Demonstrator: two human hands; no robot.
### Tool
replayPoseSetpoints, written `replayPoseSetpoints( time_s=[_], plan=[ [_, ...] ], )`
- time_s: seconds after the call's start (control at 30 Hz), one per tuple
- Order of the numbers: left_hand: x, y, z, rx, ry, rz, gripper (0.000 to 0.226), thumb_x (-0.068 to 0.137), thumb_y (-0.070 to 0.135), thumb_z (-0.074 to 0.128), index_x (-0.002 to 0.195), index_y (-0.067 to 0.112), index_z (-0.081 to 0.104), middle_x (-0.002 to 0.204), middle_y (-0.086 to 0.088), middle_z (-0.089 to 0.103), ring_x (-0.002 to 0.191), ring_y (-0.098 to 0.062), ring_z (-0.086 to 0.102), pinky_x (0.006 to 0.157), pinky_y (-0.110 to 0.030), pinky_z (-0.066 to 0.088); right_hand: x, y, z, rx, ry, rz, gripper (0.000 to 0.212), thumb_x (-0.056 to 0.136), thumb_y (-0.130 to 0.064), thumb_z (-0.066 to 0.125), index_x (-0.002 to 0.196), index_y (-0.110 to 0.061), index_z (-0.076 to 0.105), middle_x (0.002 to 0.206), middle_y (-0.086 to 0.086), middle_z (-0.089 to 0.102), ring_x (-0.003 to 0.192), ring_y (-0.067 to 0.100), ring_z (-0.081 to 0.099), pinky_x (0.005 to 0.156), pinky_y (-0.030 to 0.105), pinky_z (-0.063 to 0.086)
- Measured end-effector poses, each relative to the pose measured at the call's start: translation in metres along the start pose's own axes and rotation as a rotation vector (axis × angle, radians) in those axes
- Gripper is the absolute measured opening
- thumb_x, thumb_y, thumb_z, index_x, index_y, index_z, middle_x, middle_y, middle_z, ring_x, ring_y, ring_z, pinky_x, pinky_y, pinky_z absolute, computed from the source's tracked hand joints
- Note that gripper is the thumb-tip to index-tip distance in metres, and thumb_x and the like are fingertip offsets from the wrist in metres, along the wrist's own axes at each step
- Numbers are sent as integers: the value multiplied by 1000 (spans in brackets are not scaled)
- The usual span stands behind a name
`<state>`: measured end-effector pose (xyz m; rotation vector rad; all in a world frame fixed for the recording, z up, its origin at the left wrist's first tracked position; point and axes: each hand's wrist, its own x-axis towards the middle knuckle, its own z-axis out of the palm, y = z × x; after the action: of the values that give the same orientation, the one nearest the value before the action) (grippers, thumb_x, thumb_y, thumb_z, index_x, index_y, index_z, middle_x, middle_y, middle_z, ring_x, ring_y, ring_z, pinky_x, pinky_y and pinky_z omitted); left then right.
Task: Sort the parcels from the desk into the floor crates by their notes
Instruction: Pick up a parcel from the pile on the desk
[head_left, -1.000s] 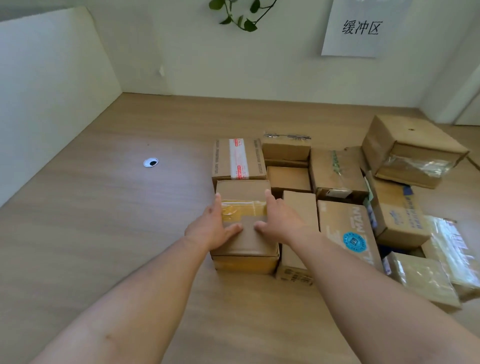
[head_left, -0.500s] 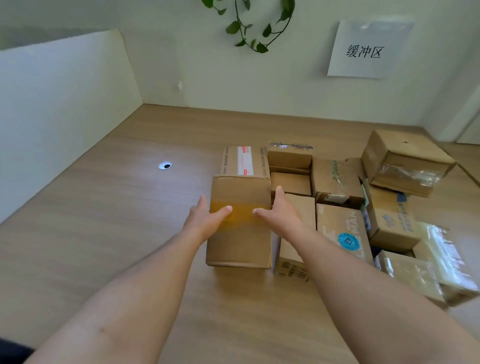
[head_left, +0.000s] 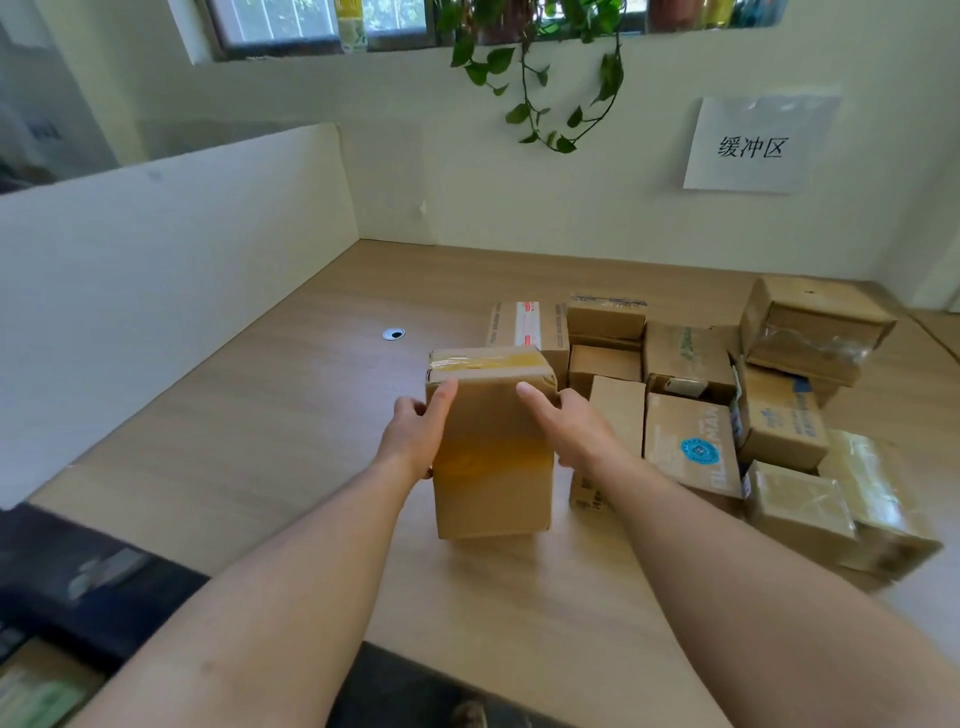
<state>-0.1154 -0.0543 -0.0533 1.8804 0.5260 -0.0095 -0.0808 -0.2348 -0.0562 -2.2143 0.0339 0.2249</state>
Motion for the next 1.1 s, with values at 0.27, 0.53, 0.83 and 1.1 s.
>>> replayPoseSetpoints(
  time_s=[0.27, 0.53, 0.83, 1.1],
  plan=[
    [-39, -10, -46, -106, 152, -61, 47, 93, 51, 49, 122, 16, 39, 119, -8, 50, 102, -25, 51, 88, -49, 53, -21, -25, 25, 92, -36, -10, 75, 89, -72, 30, 127, -11, 51, 120, 6, 57, 108, 27, 56, 92, 50, 52],
    [-56, -28, -94, -15, 24, -35, 77, 94, 24, 42, 152, 41, -7, 145, 0, 33, 114, -29, 46, 96, -54, 48, -33, -56, 54, 35, -206, -48, 61, 94, -33, 45, 150, -28, 20, 115, 8, 57, 93, 28, 61, 84, 46, 56],
    [-79, -74, -204, 14, -43, -77, 69, 96, 20, 49, 147, 39, 6, 126, -1, 35, 105, -30, 49, 84, -52, 54, -64, -118, 123, -121, -575, -168, 93, 89, -16, 61, 150, -45, -4, 120, 16, 51, 92, 35, 67, 76, 44, 57],
    [-107, -132, -306, -45, 203, -196, 40, 97, 54, 41, 122, 24, 33, 109, -3, 48, 92, -24, 55, 64, -40, 54, -108, -184, 237, -177, -680, -223, 53, 97, -41, 53, 139, -24, 24, 133, 11, 44, 104, 32, 58, 70, 35, 58]
  ],
)
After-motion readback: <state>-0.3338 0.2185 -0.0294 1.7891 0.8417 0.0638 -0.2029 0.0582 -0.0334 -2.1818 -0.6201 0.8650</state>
